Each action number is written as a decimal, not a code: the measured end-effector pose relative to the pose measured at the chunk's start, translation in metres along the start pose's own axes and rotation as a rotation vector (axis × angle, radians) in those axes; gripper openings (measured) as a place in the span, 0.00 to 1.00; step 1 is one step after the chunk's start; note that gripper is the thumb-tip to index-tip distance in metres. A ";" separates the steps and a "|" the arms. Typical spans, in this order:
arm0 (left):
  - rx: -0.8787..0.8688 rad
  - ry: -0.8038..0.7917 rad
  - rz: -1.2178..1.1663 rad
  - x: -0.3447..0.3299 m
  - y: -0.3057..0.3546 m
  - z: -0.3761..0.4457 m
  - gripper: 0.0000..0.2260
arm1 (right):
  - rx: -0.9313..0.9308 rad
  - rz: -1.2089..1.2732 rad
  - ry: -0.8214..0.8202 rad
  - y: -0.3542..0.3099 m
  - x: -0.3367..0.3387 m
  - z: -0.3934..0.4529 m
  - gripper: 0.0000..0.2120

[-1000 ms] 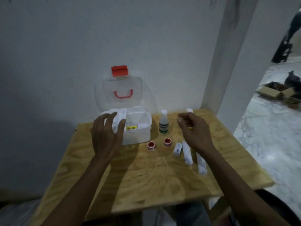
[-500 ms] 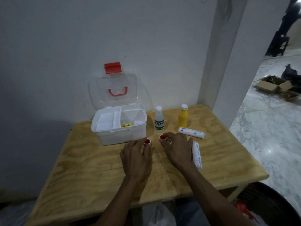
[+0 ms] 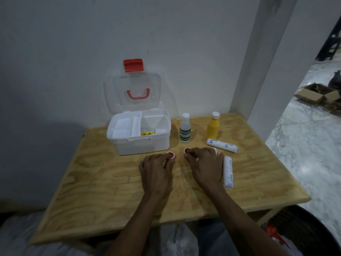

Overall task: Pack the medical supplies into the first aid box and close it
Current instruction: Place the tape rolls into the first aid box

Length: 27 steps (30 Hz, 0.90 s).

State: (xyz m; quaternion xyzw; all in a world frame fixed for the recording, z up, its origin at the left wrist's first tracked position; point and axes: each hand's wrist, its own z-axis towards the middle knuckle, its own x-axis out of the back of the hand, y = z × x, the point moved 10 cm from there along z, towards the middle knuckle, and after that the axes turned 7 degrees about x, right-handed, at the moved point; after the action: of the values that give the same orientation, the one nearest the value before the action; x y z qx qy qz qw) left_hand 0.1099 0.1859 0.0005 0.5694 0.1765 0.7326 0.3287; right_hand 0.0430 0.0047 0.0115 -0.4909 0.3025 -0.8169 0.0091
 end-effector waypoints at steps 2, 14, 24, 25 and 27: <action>0.002 -0.007 0.010 0.001 0.001 -0.001 0.10 | 0.002 0.006 -0.010 0.000 -0.001 0.000 0.12; -0.089 0.078 -0.214 0.060 -0.002 -0.008 0.06 | 0.157 0.268 0.137 -0.039 0.033 -0.003 0.08; 0.036 0.280 -0.304 0.165 -0.049 0.061 0.06 | 0.398 0.516 0.129 -0.150 0.026 0.056 0.05; 0.050 0.273 -0.283 0.169 -0.052 0.072 0.07 | 0.405 0.509 0.107 -0.158 0.018 0.065 0.06; 0.049 0.247 -0.226 0.171 -0.053 0.094 0.07 | 0.424 0.477 0.061 -0.173 0.000 0.082 0.10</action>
State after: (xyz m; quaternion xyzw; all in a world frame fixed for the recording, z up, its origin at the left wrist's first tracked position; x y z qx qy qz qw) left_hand 0.1906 0.3303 0.1166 0.4592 0.2965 0.7509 0.3708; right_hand 0.1585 0.1064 0.1263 -0.3687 0.2322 -0.8509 0.2937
